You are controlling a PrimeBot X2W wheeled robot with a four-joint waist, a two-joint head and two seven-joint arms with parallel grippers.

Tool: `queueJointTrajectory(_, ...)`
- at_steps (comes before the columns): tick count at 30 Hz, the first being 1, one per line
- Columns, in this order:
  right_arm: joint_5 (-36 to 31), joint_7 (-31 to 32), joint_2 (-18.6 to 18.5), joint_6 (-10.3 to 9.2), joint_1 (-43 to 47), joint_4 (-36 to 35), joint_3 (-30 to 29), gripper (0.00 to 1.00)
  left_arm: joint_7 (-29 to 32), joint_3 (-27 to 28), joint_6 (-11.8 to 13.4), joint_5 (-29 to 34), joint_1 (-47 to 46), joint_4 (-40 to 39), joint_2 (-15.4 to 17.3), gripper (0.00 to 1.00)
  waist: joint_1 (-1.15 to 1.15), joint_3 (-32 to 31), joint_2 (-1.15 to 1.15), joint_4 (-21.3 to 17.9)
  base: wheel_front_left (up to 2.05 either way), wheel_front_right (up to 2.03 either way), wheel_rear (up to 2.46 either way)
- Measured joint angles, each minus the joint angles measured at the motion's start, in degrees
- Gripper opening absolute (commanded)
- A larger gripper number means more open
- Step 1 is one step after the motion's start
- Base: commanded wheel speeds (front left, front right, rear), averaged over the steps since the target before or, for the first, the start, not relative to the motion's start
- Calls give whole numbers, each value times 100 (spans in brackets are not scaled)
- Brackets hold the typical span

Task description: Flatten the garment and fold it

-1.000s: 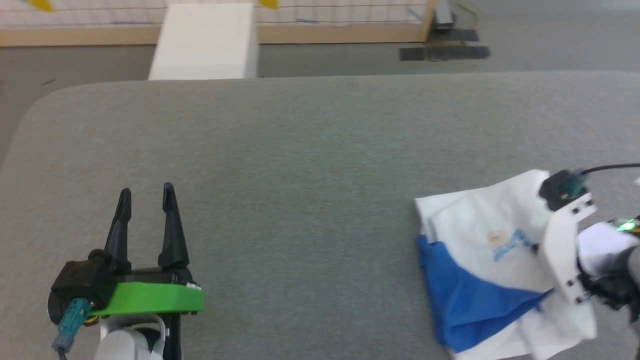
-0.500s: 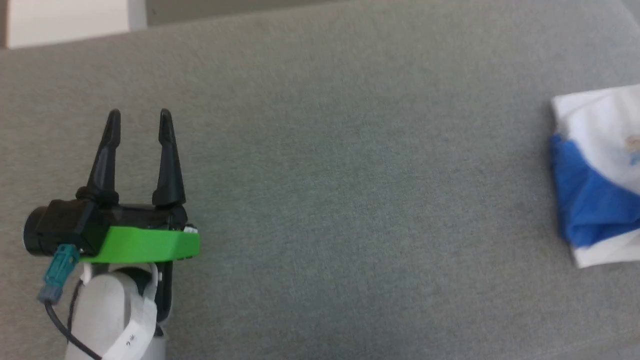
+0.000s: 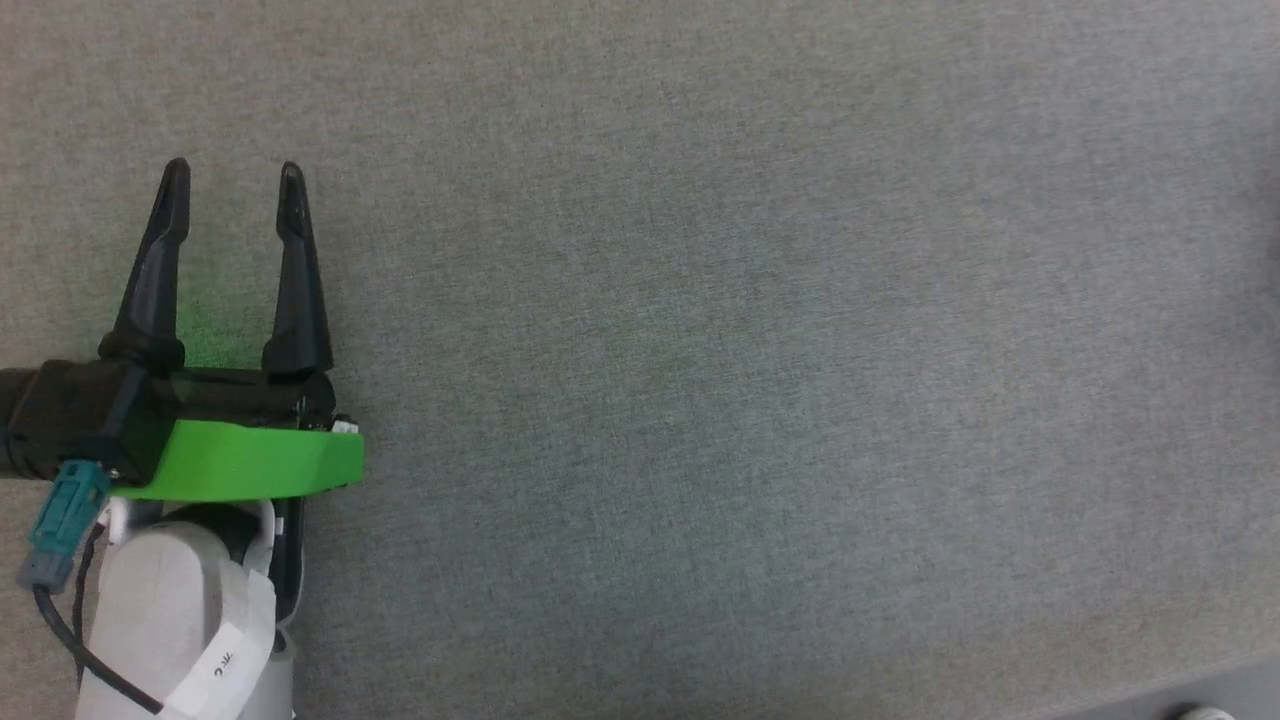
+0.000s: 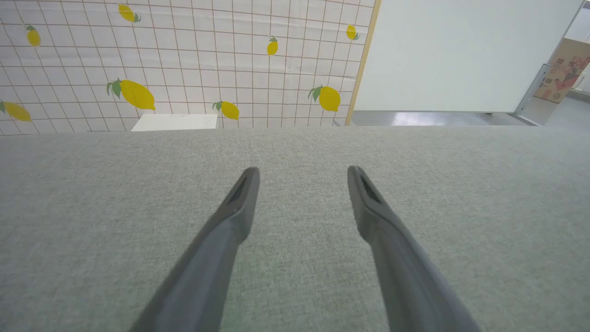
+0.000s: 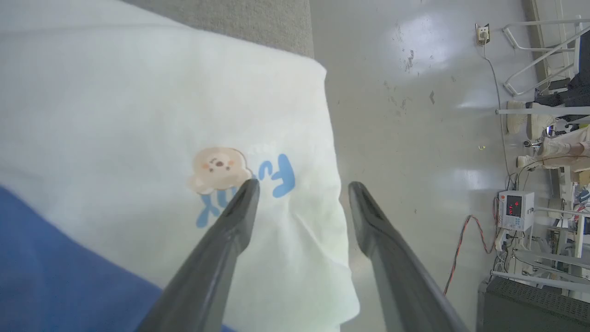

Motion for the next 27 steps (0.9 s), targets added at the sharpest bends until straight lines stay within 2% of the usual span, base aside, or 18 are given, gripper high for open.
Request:
queueJointTrajectory(4,-52,-294,37,1,-204,196,-5,100,-65,5,27,-26,2,46,-10,100,0,-28,0,19,0,0,0)
queueJointTrajectory(7,162,-594,22,0,-367,137,0,100,-194,20,32,-99,5,194,-47,100,0,-177,0,28,0,0,0)
queueJointTrajectory(13,724,-1165,74,0,-676,-609,140,100,-398,177,170,-358,108,557,-209,100,0,-711,0,60,0,0,0)
queueJointTrajectory(15,879,-1352,250,0,-745,-872,90,100,-438,259,231,-419,196,670,-232,100,-1,-934,0,90,0,0,0)
queueJointTrajectory(18,935,-1551,709,0,-768,-1217,87,100,-499,387,334,-493,360,816,-277,100,-1,-1296,0,147,0,0,0)
queueJointTrajectory(22,804,-1961,1534,-1,-696,-1571,-198,100,-563,513,541,-498,518,942,-352,100,-1,-1793,0,252,0,0,0)
queueJointTrajectory(27,415,-2658,2675,-1,-152,-2125,-495,100,-625,637,811,-455,692,1037,-396,100,-2,-2396,0,433,0,0,0)
